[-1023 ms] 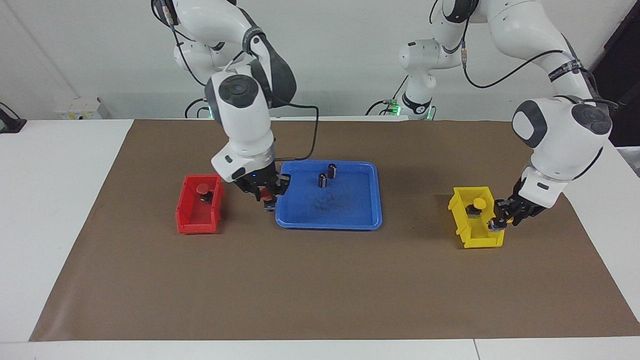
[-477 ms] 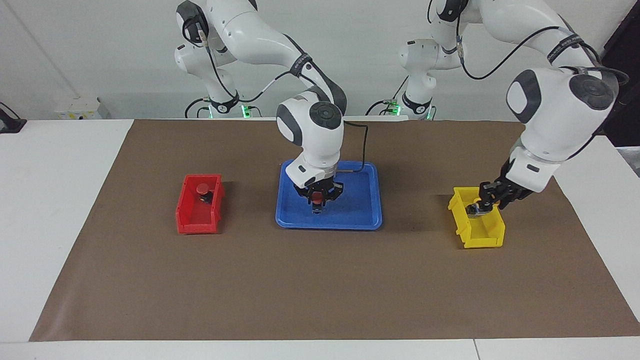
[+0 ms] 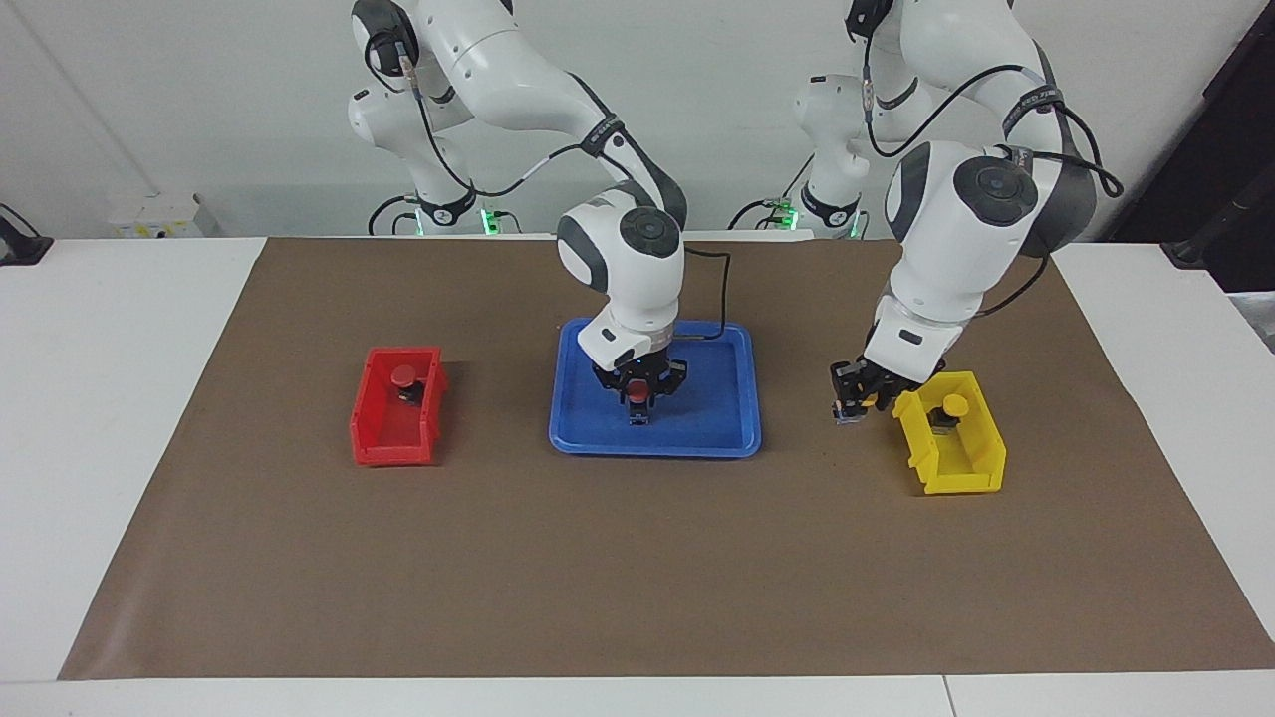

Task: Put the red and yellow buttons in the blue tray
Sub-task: 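Lift both buttons and carry them toward the blue tray, then open the right gripper over the tray while the left gripper lowers yellow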

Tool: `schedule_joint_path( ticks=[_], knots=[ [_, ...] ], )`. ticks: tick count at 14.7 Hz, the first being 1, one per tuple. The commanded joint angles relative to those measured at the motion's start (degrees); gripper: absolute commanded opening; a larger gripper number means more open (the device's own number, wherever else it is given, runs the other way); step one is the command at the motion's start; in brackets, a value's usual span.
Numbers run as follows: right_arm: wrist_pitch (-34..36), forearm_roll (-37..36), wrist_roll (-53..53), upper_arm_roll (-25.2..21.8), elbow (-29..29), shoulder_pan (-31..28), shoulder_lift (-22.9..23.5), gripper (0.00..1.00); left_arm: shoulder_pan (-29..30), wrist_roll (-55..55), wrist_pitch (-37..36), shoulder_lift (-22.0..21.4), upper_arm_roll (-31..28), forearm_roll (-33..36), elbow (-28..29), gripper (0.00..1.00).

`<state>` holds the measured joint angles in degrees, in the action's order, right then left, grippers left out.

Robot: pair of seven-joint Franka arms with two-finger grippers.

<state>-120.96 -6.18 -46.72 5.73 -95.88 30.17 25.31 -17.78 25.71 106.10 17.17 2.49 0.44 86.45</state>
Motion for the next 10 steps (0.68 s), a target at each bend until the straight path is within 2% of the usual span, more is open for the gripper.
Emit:
schedule_joint_path(
  ticks=[1,3,7,10],
  knots=[
    [3.00,-1.11,-0.39,-0.10,-0.45,-2.56,-4.21,0.80,-4.09,5.91,6.37,-3.19,-0.47,0.43,7.13,0.02],
    [4.66,-1.11,3.71,-0.02,-0.98,-7.47,-8.07,0.81,-7.34,9.17,9.99,-3.28,-0.47,0.43,10.65,0.02],
    [10.29,-0.41,18.75,0.07,-3.08,-17.85,-13.79,0.81,-13.23,14.44,17.62,-3.19,-0.46,0.26,18.20,0.02],
    [10.75,0.20,28.15,0.07,-9.92,-24.18,-18.36,0.80,-15.70,16.91,22.29,-2.67,-0.38,0.26,20.95,0.02]
  ],
)
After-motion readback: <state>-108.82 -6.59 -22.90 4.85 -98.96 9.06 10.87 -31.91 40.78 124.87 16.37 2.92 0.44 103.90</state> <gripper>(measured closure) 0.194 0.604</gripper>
